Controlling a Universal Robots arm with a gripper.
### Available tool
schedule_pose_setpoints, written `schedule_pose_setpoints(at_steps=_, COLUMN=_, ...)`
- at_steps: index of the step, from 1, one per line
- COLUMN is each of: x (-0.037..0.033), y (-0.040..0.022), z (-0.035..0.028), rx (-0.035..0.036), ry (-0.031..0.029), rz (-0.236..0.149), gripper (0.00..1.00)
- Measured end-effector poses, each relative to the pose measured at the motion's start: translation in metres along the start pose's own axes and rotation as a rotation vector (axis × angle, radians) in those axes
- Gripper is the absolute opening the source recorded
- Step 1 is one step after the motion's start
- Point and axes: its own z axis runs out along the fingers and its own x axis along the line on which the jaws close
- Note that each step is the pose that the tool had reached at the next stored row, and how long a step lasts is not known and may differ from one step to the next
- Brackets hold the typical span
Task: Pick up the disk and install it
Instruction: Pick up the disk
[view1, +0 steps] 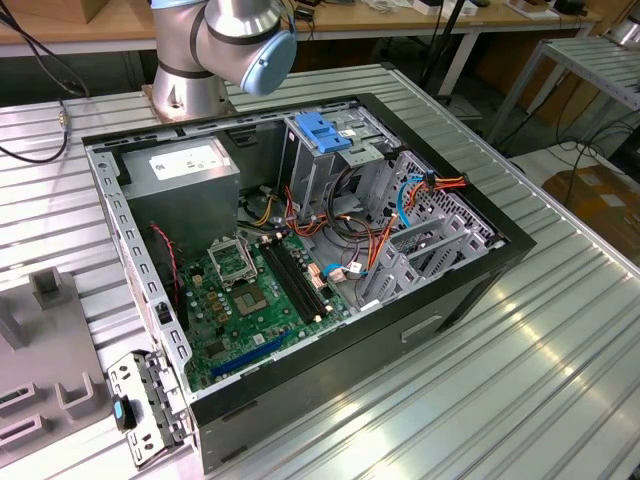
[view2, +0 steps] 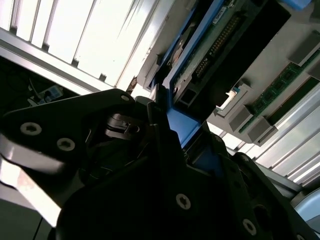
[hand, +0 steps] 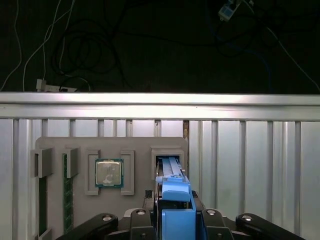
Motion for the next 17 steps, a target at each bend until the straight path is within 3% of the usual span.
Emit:
schedule_pose_setpoints(at_steps=10, x=0.0000, y=-0.0001, z=-0.0007, rx=0.0008, ry=-0.0005, rz=0.006, gripper=0.37)
schedule_pose_setpoints(at_steps=17, x=0.0001, y=0.0000, z=-0.0132, rx=0.0001, ry=-0.0001, rz=0.006, gripper=0.37)
